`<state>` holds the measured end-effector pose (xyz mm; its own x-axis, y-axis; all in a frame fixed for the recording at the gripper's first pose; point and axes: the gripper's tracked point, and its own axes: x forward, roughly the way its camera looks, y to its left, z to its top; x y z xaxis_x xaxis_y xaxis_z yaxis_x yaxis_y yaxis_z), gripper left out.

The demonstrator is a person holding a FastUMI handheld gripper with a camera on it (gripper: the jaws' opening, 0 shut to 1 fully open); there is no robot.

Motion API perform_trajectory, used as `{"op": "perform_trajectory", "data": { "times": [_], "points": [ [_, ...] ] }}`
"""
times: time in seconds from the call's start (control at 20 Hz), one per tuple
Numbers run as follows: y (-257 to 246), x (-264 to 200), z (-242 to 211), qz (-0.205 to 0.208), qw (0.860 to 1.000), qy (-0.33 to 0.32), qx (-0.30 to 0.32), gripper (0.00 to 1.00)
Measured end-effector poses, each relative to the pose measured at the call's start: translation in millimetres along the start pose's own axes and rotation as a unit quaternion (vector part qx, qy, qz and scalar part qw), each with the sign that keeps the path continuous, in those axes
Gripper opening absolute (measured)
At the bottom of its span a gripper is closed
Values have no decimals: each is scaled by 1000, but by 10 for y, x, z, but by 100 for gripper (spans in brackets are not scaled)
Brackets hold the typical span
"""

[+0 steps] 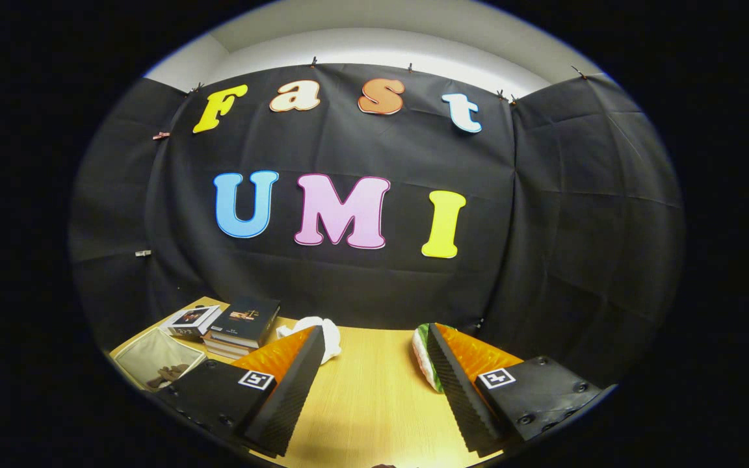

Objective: Open the storage box then place both shoes into the box .Put the left shoe in first, then the right shoe, with the right side of both shoes facing outward in a uniform manner.

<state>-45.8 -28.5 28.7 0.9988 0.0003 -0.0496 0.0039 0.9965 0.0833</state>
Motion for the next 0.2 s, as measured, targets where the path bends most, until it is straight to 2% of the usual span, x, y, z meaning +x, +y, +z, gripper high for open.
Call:
{"op": "perform_trajectory", "data": {
  "times": [0.2],
  "points": [
    [-63, 66, 31, -4, 1000, 2, 12, 98]
  ]
}}
